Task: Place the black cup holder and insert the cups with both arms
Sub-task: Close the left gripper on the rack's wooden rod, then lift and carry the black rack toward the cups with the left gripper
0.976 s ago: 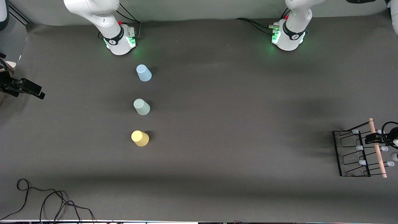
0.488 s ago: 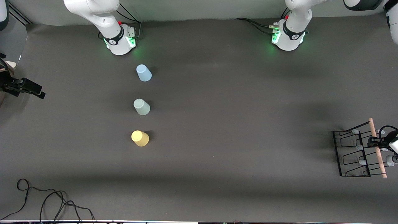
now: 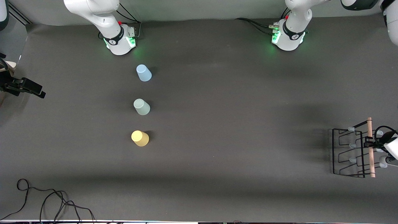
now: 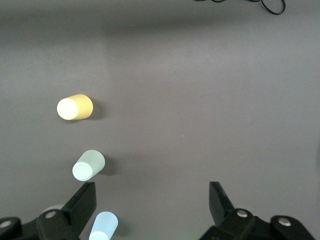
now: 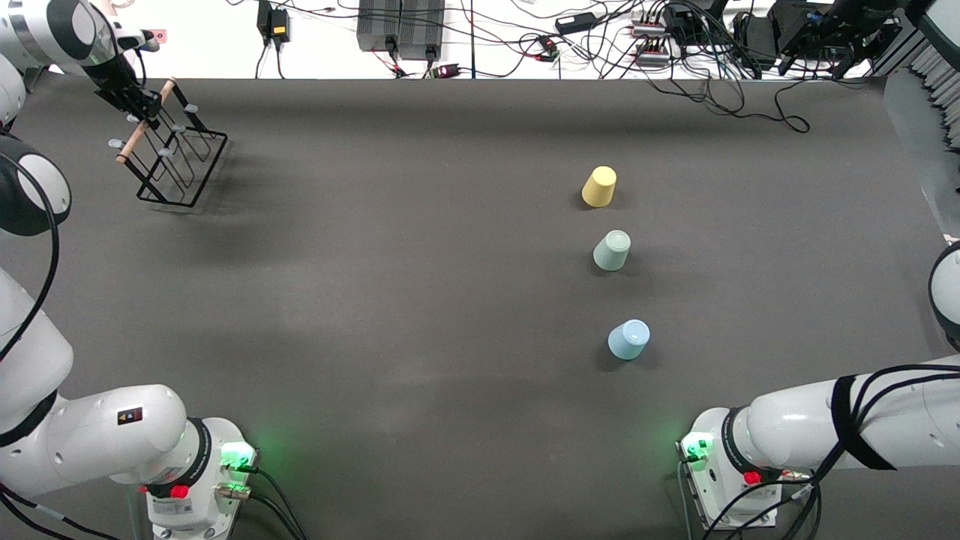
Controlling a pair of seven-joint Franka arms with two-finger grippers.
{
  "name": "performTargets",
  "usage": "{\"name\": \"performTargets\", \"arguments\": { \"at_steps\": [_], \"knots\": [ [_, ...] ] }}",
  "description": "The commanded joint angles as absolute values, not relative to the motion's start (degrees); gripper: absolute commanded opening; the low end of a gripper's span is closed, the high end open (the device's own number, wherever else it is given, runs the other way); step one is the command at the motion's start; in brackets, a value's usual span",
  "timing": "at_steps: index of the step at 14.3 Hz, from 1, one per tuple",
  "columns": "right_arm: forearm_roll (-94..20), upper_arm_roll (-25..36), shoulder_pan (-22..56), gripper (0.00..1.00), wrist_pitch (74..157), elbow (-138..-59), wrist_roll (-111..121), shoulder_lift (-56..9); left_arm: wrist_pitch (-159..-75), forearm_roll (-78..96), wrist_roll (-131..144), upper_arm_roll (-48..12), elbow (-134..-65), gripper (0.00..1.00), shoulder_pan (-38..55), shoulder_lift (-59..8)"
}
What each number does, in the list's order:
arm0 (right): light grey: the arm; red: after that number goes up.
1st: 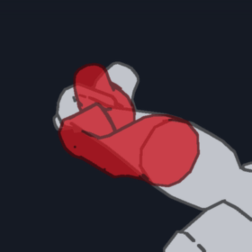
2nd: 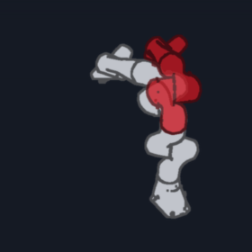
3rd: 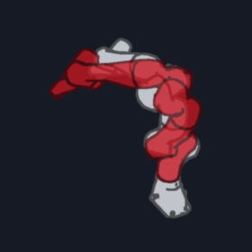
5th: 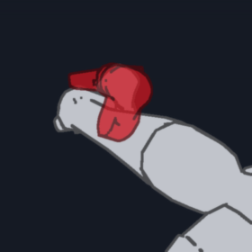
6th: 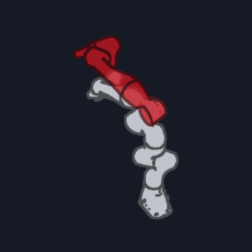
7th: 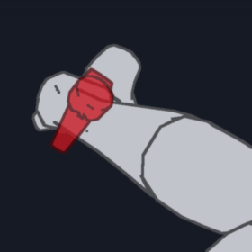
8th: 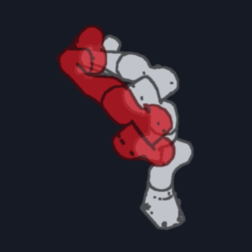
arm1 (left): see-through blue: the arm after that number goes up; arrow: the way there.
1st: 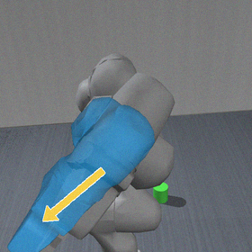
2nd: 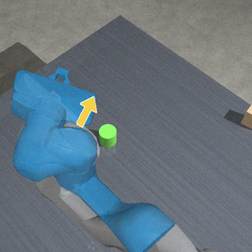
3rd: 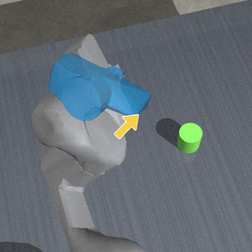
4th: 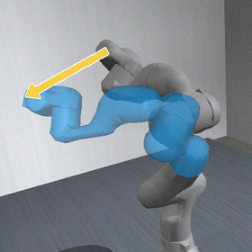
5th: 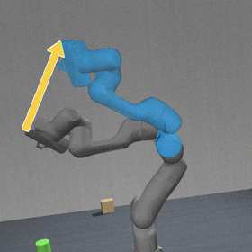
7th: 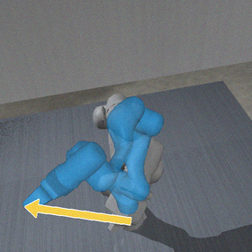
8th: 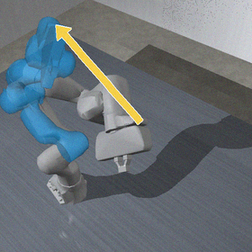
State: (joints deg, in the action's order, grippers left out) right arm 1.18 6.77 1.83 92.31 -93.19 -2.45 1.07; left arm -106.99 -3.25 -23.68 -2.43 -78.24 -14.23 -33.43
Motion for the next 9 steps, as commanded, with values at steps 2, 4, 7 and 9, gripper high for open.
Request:
{"name": "performTargets", "arguments": {
  "at_steps": [2, 4, 7, 9],
  "knots": [
    [0.35, 6.68, 1.32, 1.00, 91.49, -91.76, -1.58, 0.44, -101.16, -0.35, -15.50, -1.93, -83.12, 0.00, -8.54, -23.41],
    [0.35, 6.68, 1.32, 1.00, 91.49, -91.76, -1.58, 0.44, -104.83, -0.70, -7.95, -1.85, -90.31, 0.00, -3.81, -17.61],
    [0.35, 6.68, 1.23, 1.00, 91.49, -91.85, -1.49, 0.44, -113.81, -0.70, 5.33, -1.93, -103.25, 0.00, 3.23, -9.60],
    [0.35, 6.77, 1.23, 1.00, 91.49, -91.85, -1.49, 0.44, -113.03, -0.70, 13.49, -1.93, -104.41, 0.00, 9.37, -8.27]
  ]
}}
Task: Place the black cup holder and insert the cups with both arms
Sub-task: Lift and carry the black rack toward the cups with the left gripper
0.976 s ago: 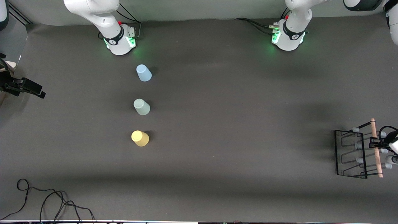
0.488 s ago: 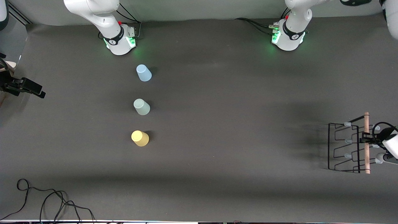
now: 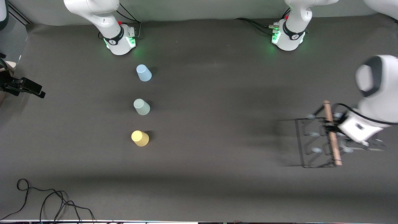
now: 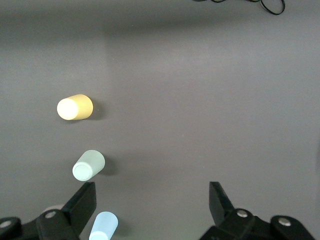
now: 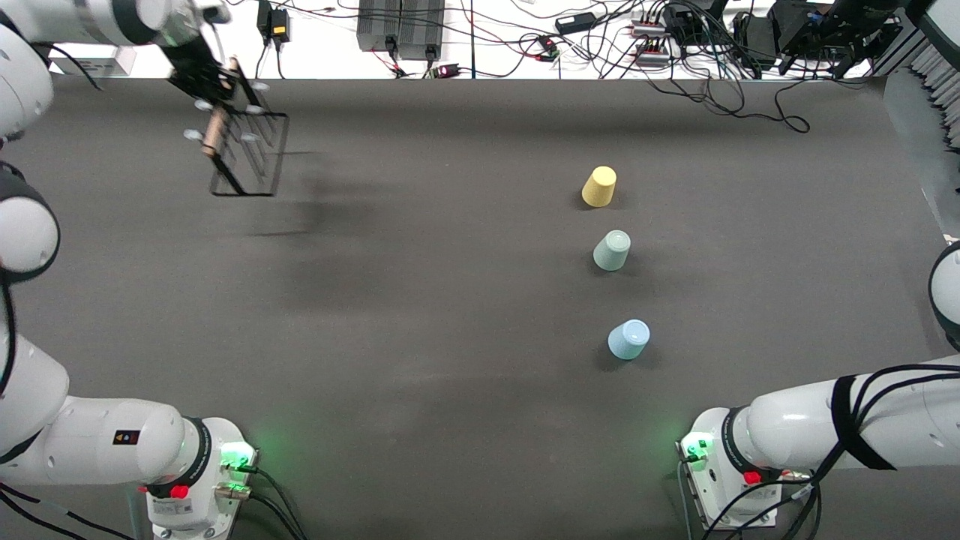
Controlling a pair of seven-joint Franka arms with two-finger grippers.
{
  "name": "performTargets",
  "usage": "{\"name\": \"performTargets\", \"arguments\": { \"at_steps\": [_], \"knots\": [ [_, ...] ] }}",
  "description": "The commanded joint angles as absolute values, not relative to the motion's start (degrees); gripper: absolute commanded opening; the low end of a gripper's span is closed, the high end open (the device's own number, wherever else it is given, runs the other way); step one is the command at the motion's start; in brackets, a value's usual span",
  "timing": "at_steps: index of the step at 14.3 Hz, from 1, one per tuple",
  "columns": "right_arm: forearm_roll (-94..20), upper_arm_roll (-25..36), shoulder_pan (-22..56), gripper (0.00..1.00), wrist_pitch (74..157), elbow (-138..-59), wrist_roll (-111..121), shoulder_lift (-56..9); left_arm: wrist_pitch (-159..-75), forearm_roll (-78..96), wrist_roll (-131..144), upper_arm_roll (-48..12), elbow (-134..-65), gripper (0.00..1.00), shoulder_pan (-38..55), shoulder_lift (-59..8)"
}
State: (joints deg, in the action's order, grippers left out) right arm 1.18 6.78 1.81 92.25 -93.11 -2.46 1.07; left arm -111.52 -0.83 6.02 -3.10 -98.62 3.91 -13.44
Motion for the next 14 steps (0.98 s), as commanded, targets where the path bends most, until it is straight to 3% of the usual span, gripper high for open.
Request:
{"name": "performTargets", "arguments": {
  "at_steps": [1, 8, 10, 14],
  "knots": [
    [0.35, 6.68, 1.23, 1.00, 91.49, -91.85, -1.58, 0.44, -113.03, -0.62, 18.67, -2.02, -104.33, 0.00, 12.71, -8.09],
    [0.35, 6.94, 1.23, 1.00, 91.41, -91.85, -1.49, 0.53, -118.28, -0.70, 39.45, -2.20, -103.19, 0.00, 31.71, -10.98],
    [0.35, 7.21, 1.23, 1.00, 91.41, -91.85, -1.49, 0.53, -123.90, -0.70, 43.39, -2.20, -101.88, 0.00, 36.62, -15.00],
    [0.35, 7.29, 1.23, 1.00, 91.41, -91.85, -1.49, 0.53, -127.07, -0.70, 48.23, -2.20, -98.18, 0.00, 42.96, -20.82]
  ]
}}
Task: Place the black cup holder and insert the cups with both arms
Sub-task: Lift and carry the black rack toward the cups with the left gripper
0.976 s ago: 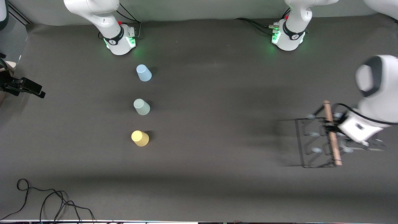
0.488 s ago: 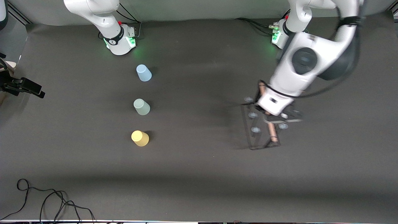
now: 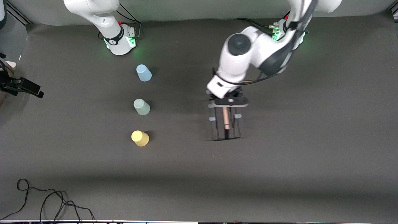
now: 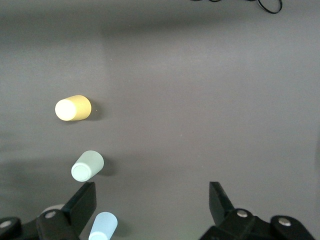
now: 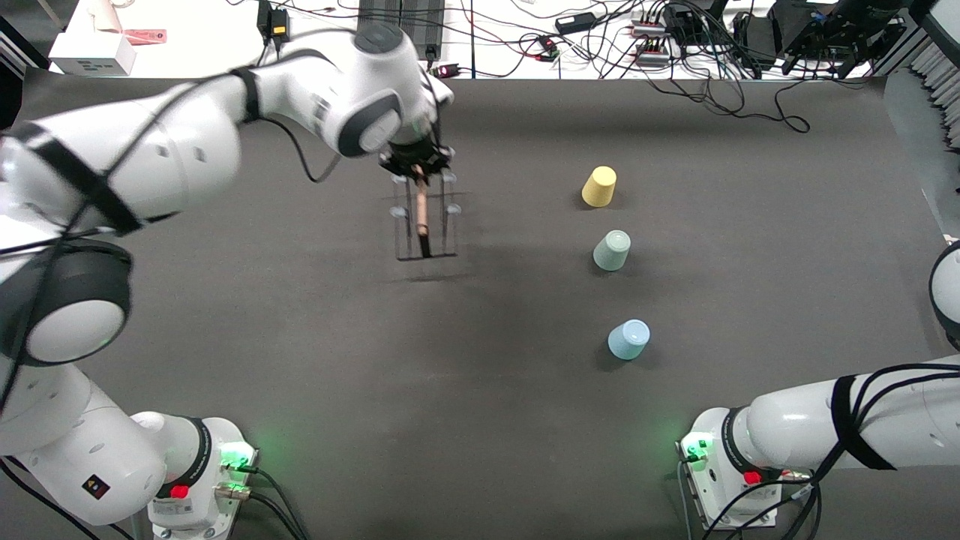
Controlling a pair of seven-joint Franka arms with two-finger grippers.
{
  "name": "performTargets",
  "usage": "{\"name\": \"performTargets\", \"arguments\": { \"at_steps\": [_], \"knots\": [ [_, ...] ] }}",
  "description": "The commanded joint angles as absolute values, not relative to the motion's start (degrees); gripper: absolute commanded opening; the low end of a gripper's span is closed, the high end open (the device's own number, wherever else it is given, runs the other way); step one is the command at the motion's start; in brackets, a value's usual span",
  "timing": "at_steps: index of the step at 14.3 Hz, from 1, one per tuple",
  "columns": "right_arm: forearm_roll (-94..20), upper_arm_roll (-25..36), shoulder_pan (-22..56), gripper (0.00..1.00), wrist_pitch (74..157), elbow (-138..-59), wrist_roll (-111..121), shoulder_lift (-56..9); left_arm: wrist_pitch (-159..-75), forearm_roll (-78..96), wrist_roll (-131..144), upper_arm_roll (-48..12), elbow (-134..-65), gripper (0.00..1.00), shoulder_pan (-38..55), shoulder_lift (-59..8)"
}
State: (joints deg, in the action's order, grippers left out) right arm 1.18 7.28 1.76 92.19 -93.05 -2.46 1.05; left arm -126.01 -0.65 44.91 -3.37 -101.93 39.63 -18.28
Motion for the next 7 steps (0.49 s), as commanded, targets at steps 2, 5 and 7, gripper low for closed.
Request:
{"name": "performTargets", "arguments": {
  "at_steps": [2, 5, 7],
  "knots": [
    [0.35, 7.29, 1.23, 1.00, 91.41, -91.85, -1.49, 0.53, -127.45, -0.70, 50.71, -2.28, -94.77, 0.00, 44.12, -22.75],
    [0.35, 7.29, 1.23, 1.00, 91.41, -91.85, -1.49, 0.53, -125.69, -0.79, 51.67, -2.46, -91.32, 0.00, 46.93, -26.27],
    [0.35, 7.29, 1.23, 1.00, 91.41, -91.85, -1.49, 0.53, -125.68, -0.88, 51.86, -2.55, -91.32, 0.00, 47.37, -27.50]
  ]
}}
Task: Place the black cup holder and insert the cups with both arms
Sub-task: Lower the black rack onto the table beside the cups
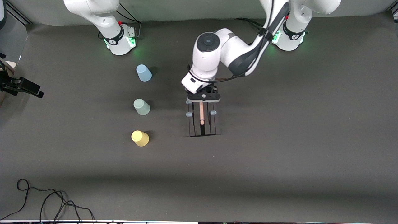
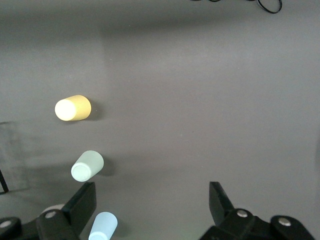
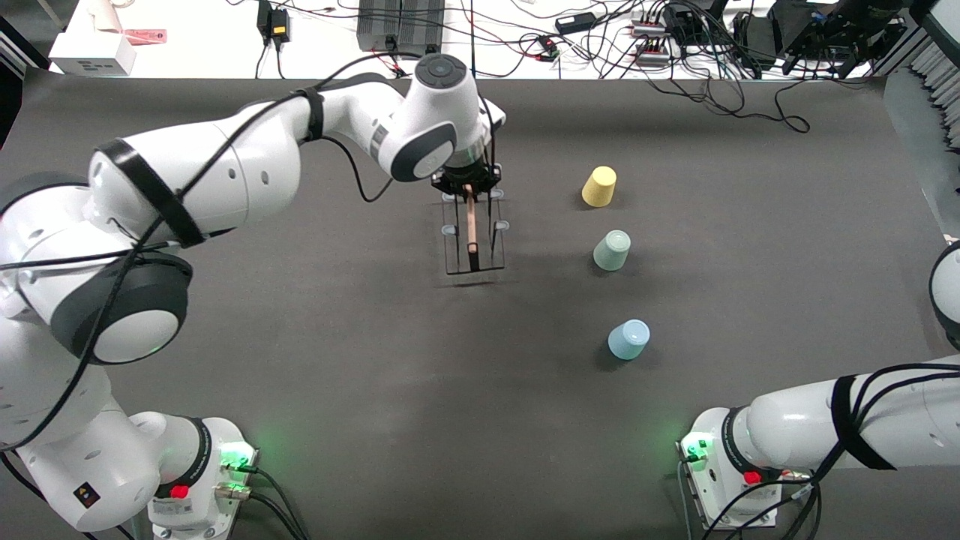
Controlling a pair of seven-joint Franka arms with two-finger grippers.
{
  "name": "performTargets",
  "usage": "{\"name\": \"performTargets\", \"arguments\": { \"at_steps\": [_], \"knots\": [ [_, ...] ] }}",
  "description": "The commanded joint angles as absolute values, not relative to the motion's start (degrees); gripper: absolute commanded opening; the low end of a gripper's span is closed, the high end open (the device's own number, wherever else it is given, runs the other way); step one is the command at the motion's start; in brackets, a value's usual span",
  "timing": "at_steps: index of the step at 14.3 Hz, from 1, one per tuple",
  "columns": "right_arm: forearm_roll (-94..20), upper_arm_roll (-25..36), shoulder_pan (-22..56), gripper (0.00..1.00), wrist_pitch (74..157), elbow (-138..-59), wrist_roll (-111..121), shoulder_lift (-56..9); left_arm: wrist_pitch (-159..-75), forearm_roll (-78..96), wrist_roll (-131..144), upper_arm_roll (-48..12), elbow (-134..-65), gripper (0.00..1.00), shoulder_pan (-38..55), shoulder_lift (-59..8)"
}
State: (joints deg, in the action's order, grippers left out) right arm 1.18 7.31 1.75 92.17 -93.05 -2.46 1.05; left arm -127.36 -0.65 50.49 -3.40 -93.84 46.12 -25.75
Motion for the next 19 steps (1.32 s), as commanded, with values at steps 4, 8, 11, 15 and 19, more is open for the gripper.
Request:
{"name": "performTargets", "arguments": {
  "at_steps": [4, 8, 11, 15, 19],
  "knots": [
    [0.35, 7.29, 1.23, 1.00, 91.41, -91.85, -1.49, 0.53, -125.86, -0.79, 51.15, -2.55, -91.14, 0.00, 47.90, -28.56],
    [0.35, 7.29, 1.23, 1.00, 91.41, -91.85, -1.49, 0.53, -126.74, -0.79, 51.07, -2.55, -91.14, 0.00, 47.90, -30.23],
    [0.35, 7.29, 1.32, 1.00, 91.41, -91.85, -1.49, 0.53, -127.71, -2.54, 51.24, -2.29, -91.23, 0.84, 47.64, -30.76],
    [0.35, 7.29, 1.32, 1.00, 90.36, -92.28, -1.32, 0.79, -126.30, -2.64, 50.98, -2.02, -90.79, 1.00, 45.10, -28.31],
    [0.26, 7.38, 1.32, 1.00, 88.96, -92.29, -1.32, 1.23, -123.50, -2.64, 50.27, -2.11, -89.30, 1.00, 40.97, -23.21]
  ]
}}
